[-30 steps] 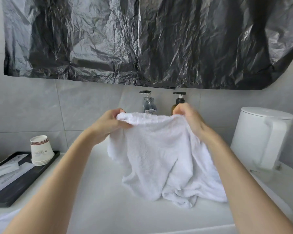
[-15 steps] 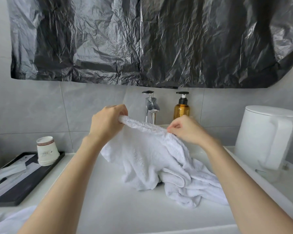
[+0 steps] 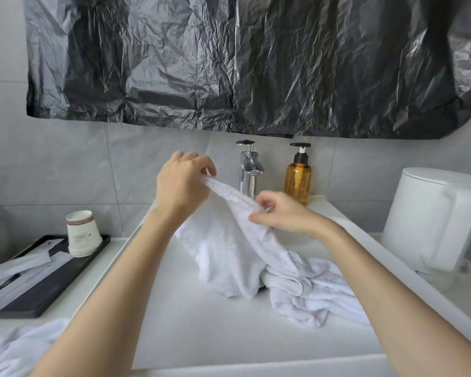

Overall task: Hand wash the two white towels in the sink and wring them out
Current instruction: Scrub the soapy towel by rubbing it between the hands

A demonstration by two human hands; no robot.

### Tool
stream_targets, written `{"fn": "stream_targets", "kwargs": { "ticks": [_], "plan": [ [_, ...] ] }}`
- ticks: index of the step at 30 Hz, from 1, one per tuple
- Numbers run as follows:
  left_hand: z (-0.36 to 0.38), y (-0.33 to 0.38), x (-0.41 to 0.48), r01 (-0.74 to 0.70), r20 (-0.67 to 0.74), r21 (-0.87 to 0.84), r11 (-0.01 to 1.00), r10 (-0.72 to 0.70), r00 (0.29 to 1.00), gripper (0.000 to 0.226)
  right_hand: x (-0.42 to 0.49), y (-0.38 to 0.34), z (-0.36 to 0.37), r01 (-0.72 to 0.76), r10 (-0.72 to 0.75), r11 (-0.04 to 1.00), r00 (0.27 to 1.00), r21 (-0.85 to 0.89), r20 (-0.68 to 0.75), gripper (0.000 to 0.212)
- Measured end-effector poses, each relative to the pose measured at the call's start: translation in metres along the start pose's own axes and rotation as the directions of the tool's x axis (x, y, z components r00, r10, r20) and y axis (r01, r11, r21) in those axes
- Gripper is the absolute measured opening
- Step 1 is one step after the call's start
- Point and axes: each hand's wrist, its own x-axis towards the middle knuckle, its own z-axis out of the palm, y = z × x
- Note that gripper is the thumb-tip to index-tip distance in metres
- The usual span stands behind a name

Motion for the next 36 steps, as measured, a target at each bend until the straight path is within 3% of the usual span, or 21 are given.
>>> {"fn": "stream_targets", "kwargs": {
  "ticks": [3, 6, 8, 10, 12, 14, 15, 16, 19, 22, 25, 28, 30, 32, 33, 35, 36],
  "plan": [
    [-0.011, -0.001, 0.003, -0.067, -0.243, 0.144, 0.987, 0.1, 0.965, 0.028, -0.002, -0.007, -0.015, 0.102, -0.1, 0.995, 0.97, -0.001, -0.222, 0.02],
    [-0.029, -0.001, 0.005, 0.075, -0.407, 0.169, 0.983, 0.001, 0.914, 0.028, -0.006, -0.016, -0.027, 0.211, -0.218, 0.975, 0.859, -0.069, -0.463, 0.021],
    [-0.039, -0.003, 0.006, 0.148, -0.439, 0.106, 0.983, -0.087, 0.894, 0.025, -0.009, -0.021, -0.034, 0.207, -0.242, 0.97, 0.8, -0.125, -0.549, 0.018],
    [-0.04, -0.008, 0.008, 0.104, -0.297, 0.063, 0.993, -0.081, 0.952, 0.021, -0.011, -0.022, -0.041, 0.225, -0.238, 0.97, 0.768, -0.098, -0.594, 0.015],
    [-0.035, -0.013, 0.011, 0.084, 0.087, -0.031, 0.996, -0.081, 0.993, 0.013, -0.012, -0.016, -0.048, 0.194, -0.166, 0.981, 0.767, -0.023, -0.62, 0.011],
    [-0.026, -0.012, 0.009, 0.174, 0.476, -0.157, 0.972, -0.08, 0.876, 0.029, -0.012, -0.003, -0.054, 0.067, 0.008, 0.993, 0.787, 0.099, -0.617, 0.016],
    [-0.021, -0.01, 0.006, 0.233, 0.579, -0.218, 0.948, -0.067, 0.812, 0.033, -0.011, 0.006, -0.056, 0.006, 0.1, 0.985, 0.795, 0.172, -0.598, 0.021],
    [-0.015, -0.008, 0.004, 0.283, 0.621, -0.268, 0.921, -0.059, 0.781, 0.031, -0.01, 0.013, -0.057, -0.049, 0.171, 0.975, 0.794, 0.219, -0.584, 0.023],
    [0.002, -0.005, -0.002, 0.39, 0.628, -0.424, 0.818, -0.045, 0.777, 0.02, -0.008, 0.025, -0.059, -0.174, 0.295, 0.951, 0.757, 0.255, -0.583, 0.025],
    [0.012, -0.002, -0.006, 0.472, 0.667, -0.452, 0.756, -0.065, 0.742, 0.022, -0.007, 0.023, -0.061, -0.236, 0.366, 0.924, 0.775, 0.302, -0.515, 0.024],
    [0.02, 0.001, -0.01, 0.523, 0.709, -0.46, 0.718, -0.058, 0.703, 0.025, -0.005, 0.02, -0.062, -0.27, 0.398, 0.91, 0.777, 0.313, -0.487, 0.014],
    [0.016, 0.002, -0.008, 0.647, 0.778, -0.507, 0.57, -0.021, 0.628, 0.047, -0.005, 0.024, -0.06, -0.265, 0.311, 0.95, 0.773, 0.163, -0.553, 0.015],
    [0.017, 0.0, -0.004, 0.616, 0.744, -0.498, 0.611, -0.064, 0.665, 0.042, -0.006, 0.024, -0.058, -0.218, 0.188, 0.976, 0.786, 0.021, -0.589, 0.019],
    [0.022, -0.005, -0.001, 0.389, 0.614, -0.351, 0.851, -0.104, 0.782, 0.024, -0.005, 0.025, -0.057, -0.152, 0.057, 0.982, 0.806, -0.113, -0.589, 0.021],
    [0.026, -0.007, 0.0, 0.276, 0.534, -0.262, 0.925, -0.099, 0.84, 0.023, -0.005, 0.025, -0.057, -0.127, 0.01, 0.978, 0.816, -0.163, -0.578, 0.023],
    [0.032, -0.008, -0.001, 0.185, 0.385, -0.249, 0.951, -0.079, 0.92, 0.028, -0.004, 0.027, -0.057, -0.117, -0.02, 0.97, 0.836, -0.214, -0.549, 0.03],
    [0.033, -0.006, -0.002, 0.222, 0.359, -0.332, 0.917, -0.095, 0.928, 0.026, -0.003, 0.029, -0.056, -0.131, -0.011, 0.966, 0.845, -0.225, -0.535, 0.033]
  ]
}}
